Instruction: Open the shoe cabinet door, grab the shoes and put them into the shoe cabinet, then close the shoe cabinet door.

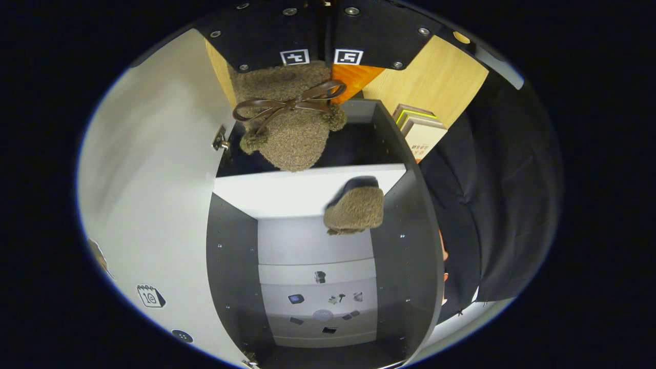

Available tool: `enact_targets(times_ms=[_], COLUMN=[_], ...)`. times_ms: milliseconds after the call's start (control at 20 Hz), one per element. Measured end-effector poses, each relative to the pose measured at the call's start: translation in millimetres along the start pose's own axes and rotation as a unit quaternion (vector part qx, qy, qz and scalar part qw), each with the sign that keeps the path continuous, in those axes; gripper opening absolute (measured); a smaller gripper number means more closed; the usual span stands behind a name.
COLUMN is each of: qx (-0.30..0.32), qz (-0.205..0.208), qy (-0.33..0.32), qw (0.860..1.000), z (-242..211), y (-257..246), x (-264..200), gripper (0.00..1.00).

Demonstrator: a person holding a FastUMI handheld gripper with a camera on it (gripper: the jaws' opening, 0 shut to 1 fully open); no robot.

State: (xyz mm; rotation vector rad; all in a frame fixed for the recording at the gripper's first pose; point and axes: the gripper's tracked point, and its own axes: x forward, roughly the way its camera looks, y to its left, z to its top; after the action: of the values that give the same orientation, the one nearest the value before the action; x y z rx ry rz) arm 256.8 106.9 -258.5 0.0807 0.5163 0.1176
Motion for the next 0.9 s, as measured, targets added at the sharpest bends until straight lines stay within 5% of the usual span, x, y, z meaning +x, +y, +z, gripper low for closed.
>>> enact_targets(times_ms=[550,900], qx=[0.028,0.031], qz=[0.024,0.024], qy=[-0.016,-0.009], qw=[0.999,0.999], z=[123,156], y=[-9,-25], x=[98,154], gripper=[0.04,0.04])
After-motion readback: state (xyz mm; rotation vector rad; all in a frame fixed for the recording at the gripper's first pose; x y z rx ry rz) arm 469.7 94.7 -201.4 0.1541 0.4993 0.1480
